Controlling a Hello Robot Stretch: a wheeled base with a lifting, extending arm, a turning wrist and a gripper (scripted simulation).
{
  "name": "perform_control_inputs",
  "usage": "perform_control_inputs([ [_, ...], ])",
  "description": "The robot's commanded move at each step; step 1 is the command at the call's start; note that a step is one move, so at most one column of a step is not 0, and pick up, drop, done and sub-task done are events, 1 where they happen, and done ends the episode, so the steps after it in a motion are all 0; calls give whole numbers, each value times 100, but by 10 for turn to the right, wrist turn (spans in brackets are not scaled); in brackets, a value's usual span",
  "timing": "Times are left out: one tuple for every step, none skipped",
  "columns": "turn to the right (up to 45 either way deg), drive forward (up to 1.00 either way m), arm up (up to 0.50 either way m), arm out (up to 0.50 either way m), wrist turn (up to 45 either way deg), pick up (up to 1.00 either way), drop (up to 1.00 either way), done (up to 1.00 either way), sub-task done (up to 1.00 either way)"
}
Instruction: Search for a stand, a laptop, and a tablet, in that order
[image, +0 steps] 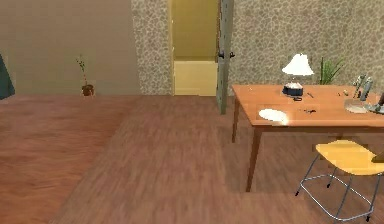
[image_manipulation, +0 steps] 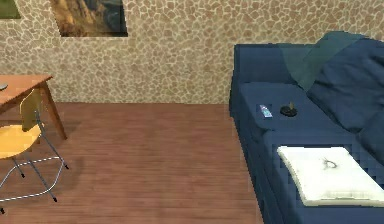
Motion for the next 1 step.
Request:
perform_control_inputs([
  [-450, 0, 0, 0, 0, 0, 0, 0, 0],
])
